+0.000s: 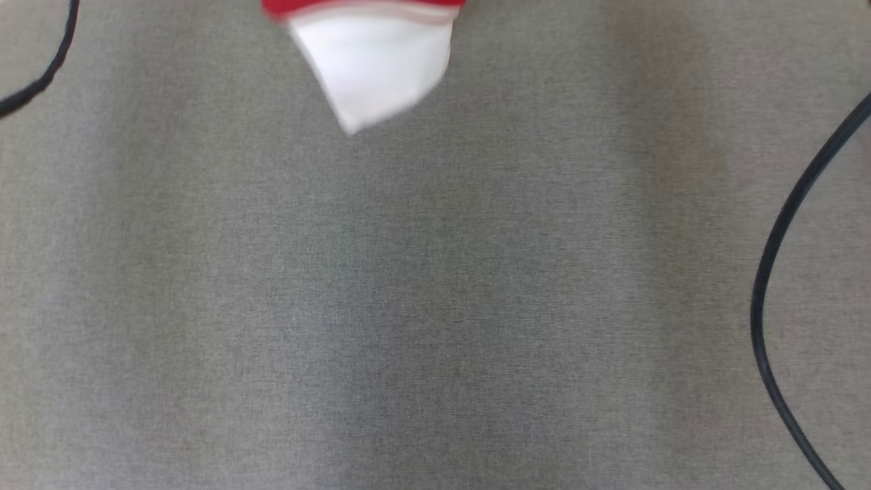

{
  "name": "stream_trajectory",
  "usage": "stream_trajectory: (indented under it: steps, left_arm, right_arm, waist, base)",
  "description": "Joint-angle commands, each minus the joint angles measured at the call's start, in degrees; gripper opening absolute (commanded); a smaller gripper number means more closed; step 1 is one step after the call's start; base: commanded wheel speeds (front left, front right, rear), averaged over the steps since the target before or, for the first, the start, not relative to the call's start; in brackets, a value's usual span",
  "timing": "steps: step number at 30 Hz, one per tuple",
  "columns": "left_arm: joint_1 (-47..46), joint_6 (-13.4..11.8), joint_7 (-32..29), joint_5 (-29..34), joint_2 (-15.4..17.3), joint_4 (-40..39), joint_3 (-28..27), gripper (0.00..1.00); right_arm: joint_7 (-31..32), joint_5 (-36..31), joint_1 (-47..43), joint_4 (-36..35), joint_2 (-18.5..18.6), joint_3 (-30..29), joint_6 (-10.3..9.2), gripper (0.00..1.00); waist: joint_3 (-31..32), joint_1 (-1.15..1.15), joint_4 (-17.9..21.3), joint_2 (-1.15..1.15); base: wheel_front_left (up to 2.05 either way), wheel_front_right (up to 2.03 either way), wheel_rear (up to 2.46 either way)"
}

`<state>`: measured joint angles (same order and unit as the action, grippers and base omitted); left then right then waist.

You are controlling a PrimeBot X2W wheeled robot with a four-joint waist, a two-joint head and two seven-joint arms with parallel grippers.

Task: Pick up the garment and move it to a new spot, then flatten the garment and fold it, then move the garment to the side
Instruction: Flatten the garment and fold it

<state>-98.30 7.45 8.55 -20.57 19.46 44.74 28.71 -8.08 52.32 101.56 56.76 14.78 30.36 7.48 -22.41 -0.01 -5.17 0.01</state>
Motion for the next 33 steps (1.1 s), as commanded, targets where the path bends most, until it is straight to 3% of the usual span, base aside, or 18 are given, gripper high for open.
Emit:
stream_trajectory:
  steps: [1, 6, 14, 24, 33]
  left_arm:
    - [-0.75, -0.13, 1.04, 0.45, 0.09, 0.67, -0.03, 0.0]
    - [-3.26, -2.56, 5.27, 1.55, -0.37, 2.2, -0.44, 0.0]
    - [2.7, -2.34, 6.38, -1.4, -0.65, 2.21, -2.44, 0.0]
    - [25.44, -3.45, 6.55, -7.28, 0.2, -9.21, -7.43, 0.0]
    - [49.29, -8.02, 6.56, -11.28, 1.13, -25.15, -11.79, 0.0]
  right_arm:
    - [-0.63, -0.28, 0.06, 0.01, -0.36, 0.64, 0.02, 0.0]
    - [-3.14, -0.25, 0.34, -2.04, 1.22, 3.89, 0.02, 0.0]
    - [-1.24, 5.75, -6.53, -6.3, 3.55, 8.93, 0.02, 0.0]
    - [-2.7, 15.43, -26.81, -15.45, 7.46, 14.59, 0.02, 0.0]
    - [-5.26, 20.71, -43.91, -24.42, 10.65, 17.41, 0.02, 0.0]
  waist:
    - [-0.64, 0.01, -0.15, -0.01]
    - [-3.19, 0.01, 0.0, -0.01]
    - [-5.0, 0.01, -0.16, -0.01]
    - [3.0, 0.01, 1.02, -0.01]
    - [8.99, 0.01, 2.71, -0.01]
  base:
    - [0.0, 0.0, 0.0]
    - [0.0, 0.0, 0.0]
    - [0.0, 0.0, 0.0]
    - [0.0, 0.0, 0.0]
    - [0.0, 0.0, 0.0]
